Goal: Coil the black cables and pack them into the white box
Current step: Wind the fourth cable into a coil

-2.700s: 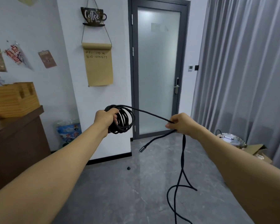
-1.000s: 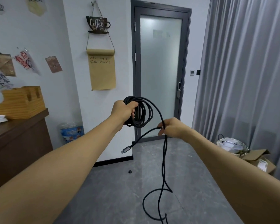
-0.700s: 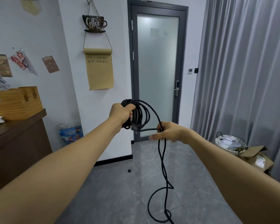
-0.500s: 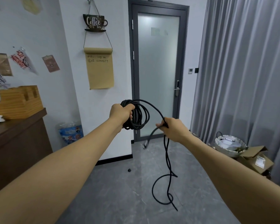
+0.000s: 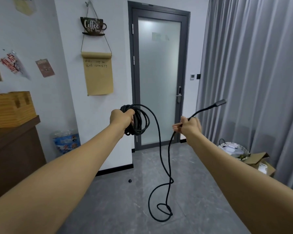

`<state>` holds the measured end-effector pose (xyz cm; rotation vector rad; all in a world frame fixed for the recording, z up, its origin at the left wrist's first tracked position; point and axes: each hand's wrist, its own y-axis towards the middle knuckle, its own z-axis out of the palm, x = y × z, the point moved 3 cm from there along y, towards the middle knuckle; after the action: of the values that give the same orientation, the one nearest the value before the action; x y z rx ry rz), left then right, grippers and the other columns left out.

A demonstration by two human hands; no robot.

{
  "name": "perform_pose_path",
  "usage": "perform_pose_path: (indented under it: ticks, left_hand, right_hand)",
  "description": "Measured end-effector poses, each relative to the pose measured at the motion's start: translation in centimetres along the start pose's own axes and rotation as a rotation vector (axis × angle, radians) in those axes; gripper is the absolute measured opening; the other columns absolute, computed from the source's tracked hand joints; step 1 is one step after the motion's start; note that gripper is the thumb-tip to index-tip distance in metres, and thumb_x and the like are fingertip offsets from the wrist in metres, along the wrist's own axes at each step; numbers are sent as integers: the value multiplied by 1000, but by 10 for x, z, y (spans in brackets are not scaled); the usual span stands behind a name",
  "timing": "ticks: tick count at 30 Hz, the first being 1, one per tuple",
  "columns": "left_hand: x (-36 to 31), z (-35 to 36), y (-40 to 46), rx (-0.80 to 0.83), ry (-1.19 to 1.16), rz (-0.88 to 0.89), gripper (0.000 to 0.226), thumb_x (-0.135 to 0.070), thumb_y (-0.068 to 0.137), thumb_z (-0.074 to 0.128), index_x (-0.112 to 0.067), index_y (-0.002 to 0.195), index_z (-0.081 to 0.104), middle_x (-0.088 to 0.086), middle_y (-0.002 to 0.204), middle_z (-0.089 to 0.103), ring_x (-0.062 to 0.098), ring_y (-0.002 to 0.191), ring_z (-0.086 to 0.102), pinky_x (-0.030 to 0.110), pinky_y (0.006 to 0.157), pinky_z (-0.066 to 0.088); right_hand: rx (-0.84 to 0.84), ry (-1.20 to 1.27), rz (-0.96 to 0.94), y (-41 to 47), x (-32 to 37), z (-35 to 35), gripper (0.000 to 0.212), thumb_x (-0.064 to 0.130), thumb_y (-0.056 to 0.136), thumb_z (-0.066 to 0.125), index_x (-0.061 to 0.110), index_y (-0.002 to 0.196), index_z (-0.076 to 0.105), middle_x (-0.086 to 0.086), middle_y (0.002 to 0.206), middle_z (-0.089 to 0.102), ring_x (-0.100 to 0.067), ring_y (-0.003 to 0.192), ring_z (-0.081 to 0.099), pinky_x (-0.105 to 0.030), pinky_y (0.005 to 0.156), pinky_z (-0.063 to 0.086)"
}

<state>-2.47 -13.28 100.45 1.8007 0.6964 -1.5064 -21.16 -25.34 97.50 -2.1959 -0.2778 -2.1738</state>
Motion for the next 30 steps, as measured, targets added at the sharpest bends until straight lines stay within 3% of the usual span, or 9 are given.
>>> perform_pose_path:
  ticks: [3,6,9,12,15,20,22,26,30]
  left_hand:
    - [-10,-1,-3,102,1,115,26,-13,85,57,-14,61,46,-3,51,47,11,45,46,18,47,37]
    - [-20,-2,-5,193,-25,204,27,-12,86,58,-15,61,46,-9,43,44,9,41,43,24,52,39]
    - [-28,-2,-7,223,-21,246,29,-11,87,57,-14,60,46,-8,42,42,11,43,41,24,52,40]
    - [-30,-2,-8,211,-8,247,28,-10,86,57,-13,60,46,-7,43,43,12,43,41,23,50,41]
    - [-26,-4,-6,185,-5,208,27,-10,85,57,-13,61,46,-5,45,44,11,42,43,23,51,41]
    - [-20,-9,-3,121,23,129,26,-13,85,57,-13,61,46,-1,55,47,12,47,46,14,39,35]
    - [-15,-11,-1,89,21,86,26,-14,84,57,-14,60,47,0,56,48,13,48,47,18,46,37]
    - [-5,-13,4,22,8,8,24,-16,84,58,-12,63,49,1,59,51,15,51,48,24,54,41]
    - [2,-15,9,-39,-19,-42,23,-17,84,59,-11,64,50,2,60,52,18,53,49,25,59,42]
  right_hand:
    - [-81,-128,50,5,-7,-15,23,10,99,42,-3,111,59,-18,87,67,-13,40,55,-20,38,45]
    - [-62,-335,85,12,-15,-19,14,3,95,48,1,98,62,-7,102,69,-16,58,63,-23,44,37]
    - [206,-840,15,7,-16,-5,21,9,93,52,0,109,62,-2,72,57,-16,59,53,-22,47,37]
    - [490,-1155,49,-12,-14,14,31,1,93,45,1,122,55,-7,81,51,-19,60,50,-23,52,43]
    - [611,-1145,40,-17,-14,22,33,2,86,48,7,118,56,-6,100,55,-19,75,56,-25,66,52]
    - [657,-1216,-137,-13,-19,22,38,40,70,79,9,83,61,-1,82,59,-19,78,56,-28,69,47]
    - [586,-1207,-255,-10,-19,19,42,46,78,71,10,69,52,-1,66,49,-17,61,45,-26,57,37]
    - [541,-836,-244,-6,-18,14,45,47,96,40,6,90,56,-4,77,53,-17,67,48,-28,65,40]
    - [351,-868,-317,-3,-8,5,51,52,97,25,15,64,36,-1,71,34,-13,57,34,-30,64,35]
